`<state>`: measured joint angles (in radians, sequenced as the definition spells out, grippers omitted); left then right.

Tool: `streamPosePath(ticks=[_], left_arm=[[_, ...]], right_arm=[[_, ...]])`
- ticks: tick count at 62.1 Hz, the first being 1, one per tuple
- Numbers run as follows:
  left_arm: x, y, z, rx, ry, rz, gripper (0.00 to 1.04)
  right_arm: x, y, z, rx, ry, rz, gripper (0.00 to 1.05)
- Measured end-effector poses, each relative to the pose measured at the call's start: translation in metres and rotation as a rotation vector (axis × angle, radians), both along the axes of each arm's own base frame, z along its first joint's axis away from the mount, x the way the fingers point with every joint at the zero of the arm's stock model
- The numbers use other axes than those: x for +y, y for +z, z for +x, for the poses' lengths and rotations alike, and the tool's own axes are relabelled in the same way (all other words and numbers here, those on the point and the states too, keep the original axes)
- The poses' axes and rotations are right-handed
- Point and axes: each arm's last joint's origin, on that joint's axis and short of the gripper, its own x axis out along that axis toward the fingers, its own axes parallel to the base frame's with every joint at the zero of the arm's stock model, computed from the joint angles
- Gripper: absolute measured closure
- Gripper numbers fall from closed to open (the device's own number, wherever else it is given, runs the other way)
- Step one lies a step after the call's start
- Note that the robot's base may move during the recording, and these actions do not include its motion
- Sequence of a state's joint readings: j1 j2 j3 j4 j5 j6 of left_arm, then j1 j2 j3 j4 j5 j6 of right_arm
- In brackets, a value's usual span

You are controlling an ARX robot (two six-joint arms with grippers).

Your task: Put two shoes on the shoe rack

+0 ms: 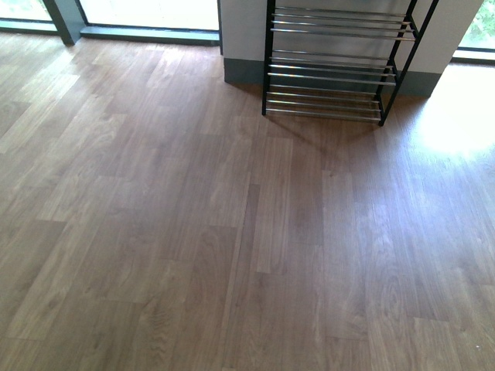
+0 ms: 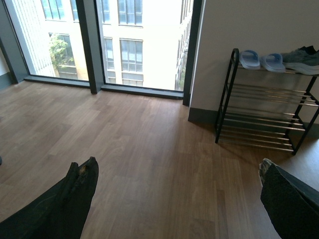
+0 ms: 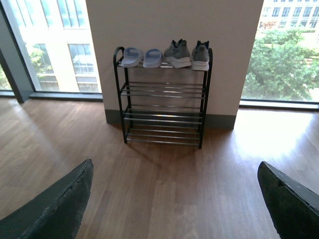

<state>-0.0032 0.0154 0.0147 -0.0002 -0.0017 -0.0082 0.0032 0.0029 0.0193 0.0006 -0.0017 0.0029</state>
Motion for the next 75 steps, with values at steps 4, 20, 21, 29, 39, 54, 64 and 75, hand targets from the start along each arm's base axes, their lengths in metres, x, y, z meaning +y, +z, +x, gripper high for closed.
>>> streamPosePath(ticks=[4,20,21,29,39,54,64,75], left_arm=[[0.0002,0.0000,0.0000,0.000,0.005,0.000,0.09],[0.0001,0.0000,0.0000,0.000,0.001,0.000,0.09],[0.0001,0.0000,0.0000,0.000,0.001,0.000,0.09],[0.0001,0.0000,0.0000,0.000,0.000,0.000,0.09],[0.0001,0.0000,0.0000,0.000,0.000,0.000,0.09],[0.0001,0.0000,0.0000,0.000,0.000,0.000,0.09],[0.0001,0.0000,0.0000,0.000,0.000,0.000,0.09],[0.0001,0.0000,0.0000,0.000,0.000,0.001,0.09]], right_arm=[[0.0001,0.0000,0.0000,0.000,0.002,0.000,0.09],[0.0000,0.0000,0.0000,0.000,-0.001,0.000,0.09],[0.0000,0.0000,0.0000,0.000,-0.001,0.000,0.09],[0.0000,0.0000,0.0000,0.000,-0.002,0.000,0.09],[0.0000,0.0000,0.0000,0.000,-0.002,0.000,0.09],[-0.0001,-0.0001,0.0000,0.001,-0.002,0.000,0.09],[-0.0001,-0.0001,0.0000,0.001,-0.002,0.000,0.09],[0.0000,-0.0001,0.0000,0.001,-0.002,0.000,0.09]])
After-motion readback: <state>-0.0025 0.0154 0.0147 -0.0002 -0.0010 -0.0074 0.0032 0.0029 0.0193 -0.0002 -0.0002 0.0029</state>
